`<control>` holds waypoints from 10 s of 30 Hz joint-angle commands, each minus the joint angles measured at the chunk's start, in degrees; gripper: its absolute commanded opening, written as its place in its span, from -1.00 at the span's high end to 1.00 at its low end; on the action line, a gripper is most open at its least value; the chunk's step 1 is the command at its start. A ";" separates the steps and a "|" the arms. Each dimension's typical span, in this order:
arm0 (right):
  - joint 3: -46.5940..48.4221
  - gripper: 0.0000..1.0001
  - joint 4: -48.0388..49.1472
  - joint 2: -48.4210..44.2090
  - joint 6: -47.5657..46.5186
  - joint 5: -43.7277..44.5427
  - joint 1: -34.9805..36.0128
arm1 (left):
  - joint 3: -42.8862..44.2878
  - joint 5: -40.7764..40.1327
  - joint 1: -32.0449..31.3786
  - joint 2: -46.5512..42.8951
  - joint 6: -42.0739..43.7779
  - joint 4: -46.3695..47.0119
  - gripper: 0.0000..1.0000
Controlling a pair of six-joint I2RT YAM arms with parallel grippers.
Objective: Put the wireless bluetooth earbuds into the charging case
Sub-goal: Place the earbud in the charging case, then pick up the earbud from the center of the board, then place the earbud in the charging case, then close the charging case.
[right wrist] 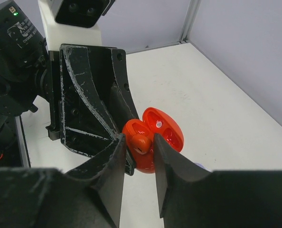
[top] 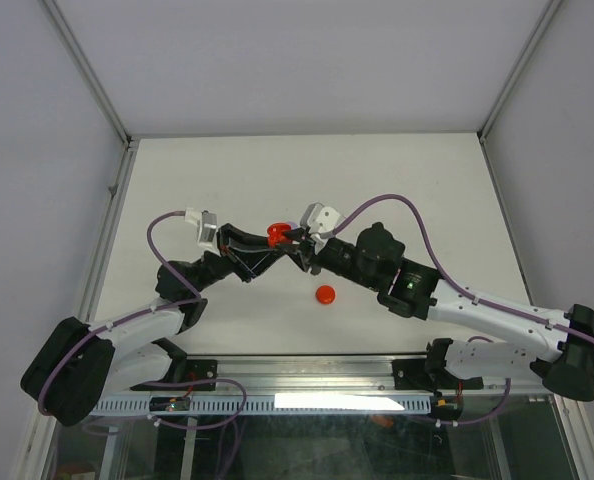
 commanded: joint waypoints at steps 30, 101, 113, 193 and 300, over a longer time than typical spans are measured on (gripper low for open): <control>6.78 -0.40 -4.89 -0.23 9.26 13.12 0.46 | 0.35 -1.31 -0.47 -5.30 13.18 -4.89 1.00; -8.70 -0.18 -47.68 10.28 55.23 20.50 -68.01 | 0.40 -9.78 -0.47 -24.38 24.78 -37.30 1.00; -11.89 0.06 -45.63 11.68 58.22 20.98 -70.73 | 0.30 -9.08 -0.47 -23.85 24.49 -36.61 1.00; 1.87 0.86 -5.68 -7.84 11.13 5.07 -8.29 | -1.05 4.84 -0.47 -3.81 17.51 -7.96 1.00; 12.87 -0.49 -15.74 9.91 15.60 -45.15 -17.05 | -3.29 11.57 -0.47 -4.68 12.49 -5.40 1.00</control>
